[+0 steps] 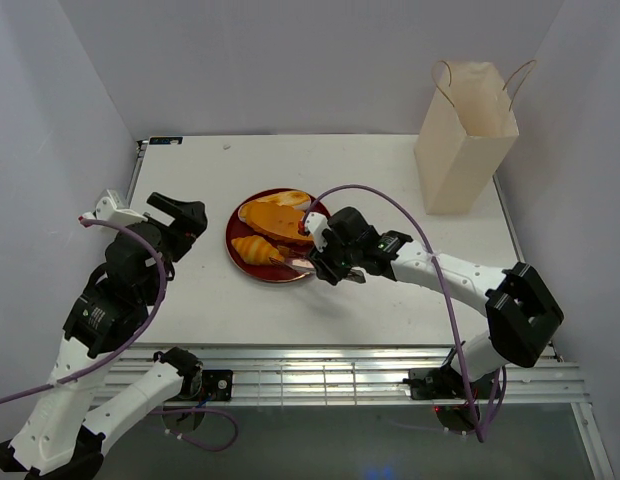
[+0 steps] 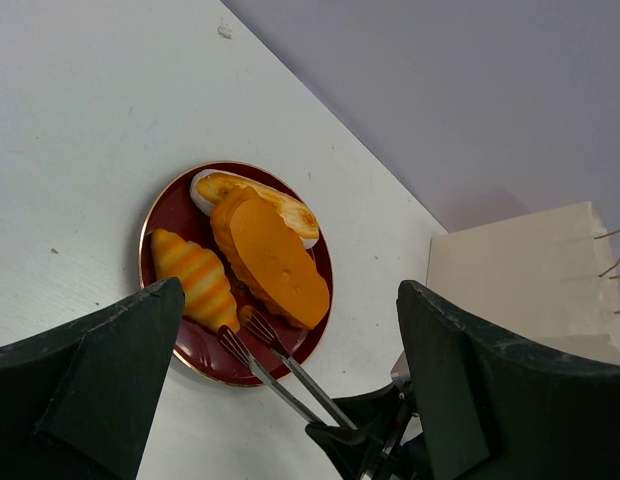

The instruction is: Place the fake bread into the paper bag

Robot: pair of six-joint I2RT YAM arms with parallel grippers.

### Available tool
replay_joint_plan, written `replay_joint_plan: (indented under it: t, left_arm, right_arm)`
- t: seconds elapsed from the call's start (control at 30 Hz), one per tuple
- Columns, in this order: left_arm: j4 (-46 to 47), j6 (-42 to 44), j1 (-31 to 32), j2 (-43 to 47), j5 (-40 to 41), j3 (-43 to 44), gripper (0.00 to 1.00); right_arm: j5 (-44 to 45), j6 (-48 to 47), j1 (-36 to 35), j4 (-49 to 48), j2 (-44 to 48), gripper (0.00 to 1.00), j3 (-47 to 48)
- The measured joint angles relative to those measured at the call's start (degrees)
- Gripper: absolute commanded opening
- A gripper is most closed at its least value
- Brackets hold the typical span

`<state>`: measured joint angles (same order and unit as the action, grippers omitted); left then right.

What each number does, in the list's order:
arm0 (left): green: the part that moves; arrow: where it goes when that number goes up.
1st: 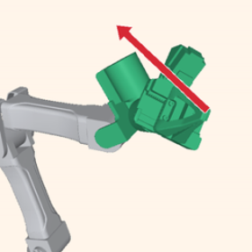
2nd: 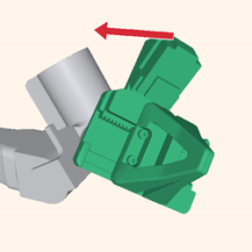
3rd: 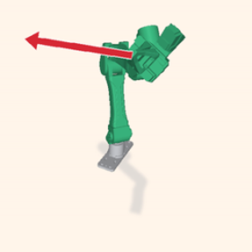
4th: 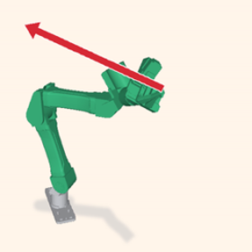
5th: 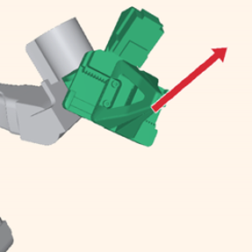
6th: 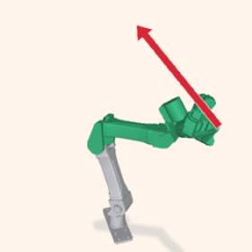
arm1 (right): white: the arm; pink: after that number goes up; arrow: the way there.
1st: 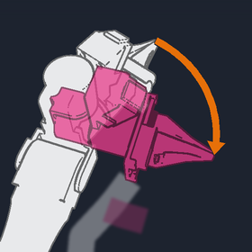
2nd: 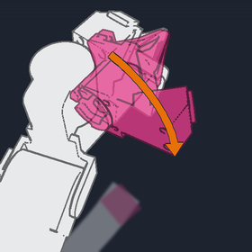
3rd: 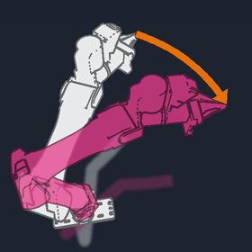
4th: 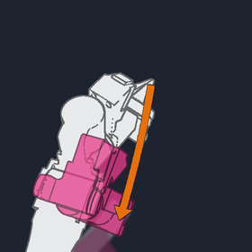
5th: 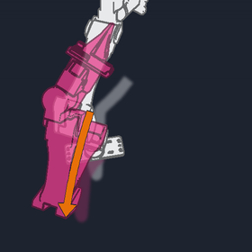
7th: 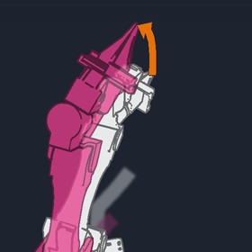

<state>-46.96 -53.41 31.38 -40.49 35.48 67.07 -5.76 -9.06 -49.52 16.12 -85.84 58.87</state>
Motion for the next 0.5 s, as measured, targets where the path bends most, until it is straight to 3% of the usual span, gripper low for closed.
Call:
replay_joint_plan:
  t: [0.5]
  left_arm:
    - [0.2, 1.4, 0.0, 1.0, 0.0, 0.0, 0.98]
  right_arm:
    - [-1.5, 0.3, 0.0, -0.2, -2.1, 0.49, 0.3]
